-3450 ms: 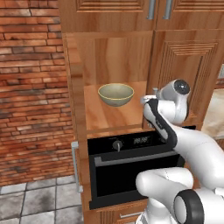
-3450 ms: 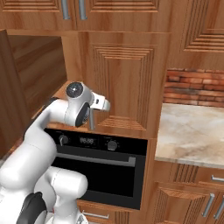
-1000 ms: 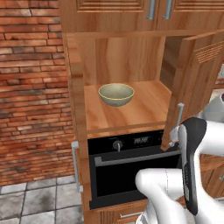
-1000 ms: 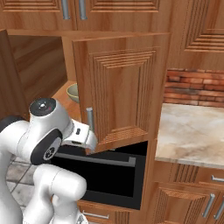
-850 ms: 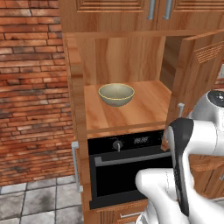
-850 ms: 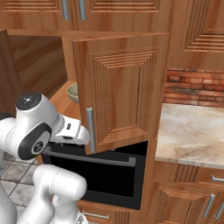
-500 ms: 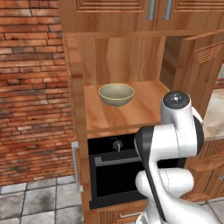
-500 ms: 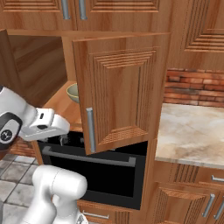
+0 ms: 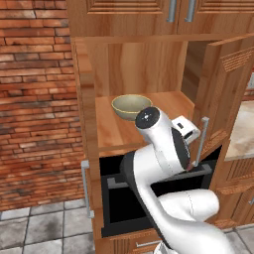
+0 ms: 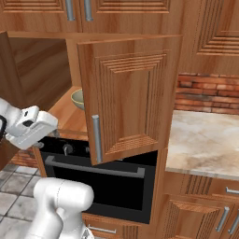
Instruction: Retrieve the bowl from the cabinet, then place the raw meat into the bowl to avoid contamination.
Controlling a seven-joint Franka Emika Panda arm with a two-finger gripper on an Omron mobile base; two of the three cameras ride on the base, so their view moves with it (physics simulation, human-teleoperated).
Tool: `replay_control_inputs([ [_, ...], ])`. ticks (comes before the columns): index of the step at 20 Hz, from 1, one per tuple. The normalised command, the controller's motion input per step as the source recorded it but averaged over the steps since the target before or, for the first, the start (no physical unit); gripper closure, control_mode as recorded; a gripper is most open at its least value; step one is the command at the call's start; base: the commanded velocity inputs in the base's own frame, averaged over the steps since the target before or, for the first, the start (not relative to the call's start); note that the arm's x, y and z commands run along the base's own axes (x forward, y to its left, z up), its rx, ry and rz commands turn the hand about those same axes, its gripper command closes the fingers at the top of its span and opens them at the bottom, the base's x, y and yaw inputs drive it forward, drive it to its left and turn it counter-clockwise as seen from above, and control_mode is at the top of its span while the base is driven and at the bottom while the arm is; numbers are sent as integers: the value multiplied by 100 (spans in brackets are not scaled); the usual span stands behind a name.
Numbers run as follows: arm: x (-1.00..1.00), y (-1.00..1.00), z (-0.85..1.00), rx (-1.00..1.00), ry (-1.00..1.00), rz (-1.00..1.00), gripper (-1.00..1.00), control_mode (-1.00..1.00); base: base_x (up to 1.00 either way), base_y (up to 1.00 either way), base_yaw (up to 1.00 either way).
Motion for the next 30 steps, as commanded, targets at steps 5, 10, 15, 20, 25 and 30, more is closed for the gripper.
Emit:
replay_control_inputs([
  [5,45,3,0,-15,13,3,-100,-100,0,0,0],
  [10,65,-2,-1,-12,9,3,-100,-100,0,0,0],
  [15,78,-20,-2,-7,12,2,-100,-100,0,0,0],
  [20,57,-30,0,-6,15,0,-100,-100,0,0,0],
  [25,14,-38,0,-1,14,0,-100,-100,0,0,0],
  [30,-1,-41,-4,0,14,-3,-100,-100,0,0,0],
])
